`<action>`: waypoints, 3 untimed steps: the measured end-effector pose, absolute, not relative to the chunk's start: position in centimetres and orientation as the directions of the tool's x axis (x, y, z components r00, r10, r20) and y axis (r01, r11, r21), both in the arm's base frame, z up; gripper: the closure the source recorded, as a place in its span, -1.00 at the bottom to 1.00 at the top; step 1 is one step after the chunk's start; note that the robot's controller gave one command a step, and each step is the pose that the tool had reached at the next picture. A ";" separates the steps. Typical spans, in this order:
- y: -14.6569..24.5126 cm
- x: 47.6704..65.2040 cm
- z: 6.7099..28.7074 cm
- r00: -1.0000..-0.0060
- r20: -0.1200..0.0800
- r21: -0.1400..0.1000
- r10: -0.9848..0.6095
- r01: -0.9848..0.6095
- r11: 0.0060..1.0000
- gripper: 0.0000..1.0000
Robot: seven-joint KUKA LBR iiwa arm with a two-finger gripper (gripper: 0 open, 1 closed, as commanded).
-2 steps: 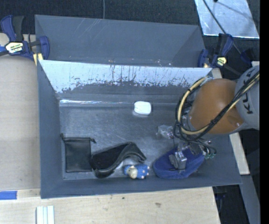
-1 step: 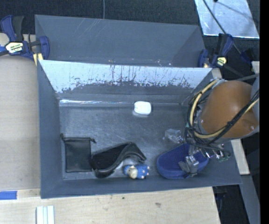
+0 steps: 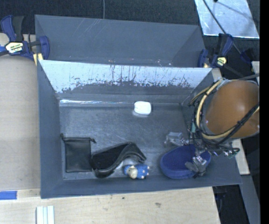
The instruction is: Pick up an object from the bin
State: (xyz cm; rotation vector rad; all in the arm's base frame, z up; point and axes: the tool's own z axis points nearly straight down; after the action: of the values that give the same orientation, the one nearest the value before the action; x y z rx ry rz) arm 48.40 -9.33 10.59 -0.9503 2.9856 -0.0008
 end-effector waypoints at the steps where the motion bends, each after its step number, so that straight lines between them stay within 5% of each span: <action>1: -9.9 49.0 7.1 -0.741 0.000 0.002 -0.671 -0.671 0.741 -1.00; 2: -7.5 48.7 7.2 -0.514 0.003 -0.001 -0.858 -0.858 0.514 -1.00; 3: -7.3 48.7 7.1 -0.514 0.000 0.001 -0.858 -0.858 0.514 1.00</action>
Offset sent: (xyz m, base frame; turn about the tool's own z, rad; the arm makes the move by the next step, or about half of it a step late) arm 0.0058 -0.0072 -0.0359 -0.1205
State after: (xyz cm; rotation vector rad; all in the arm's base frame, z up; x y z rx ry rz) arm 48.65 -7.33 7.11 -1.5482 2.7340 0.0018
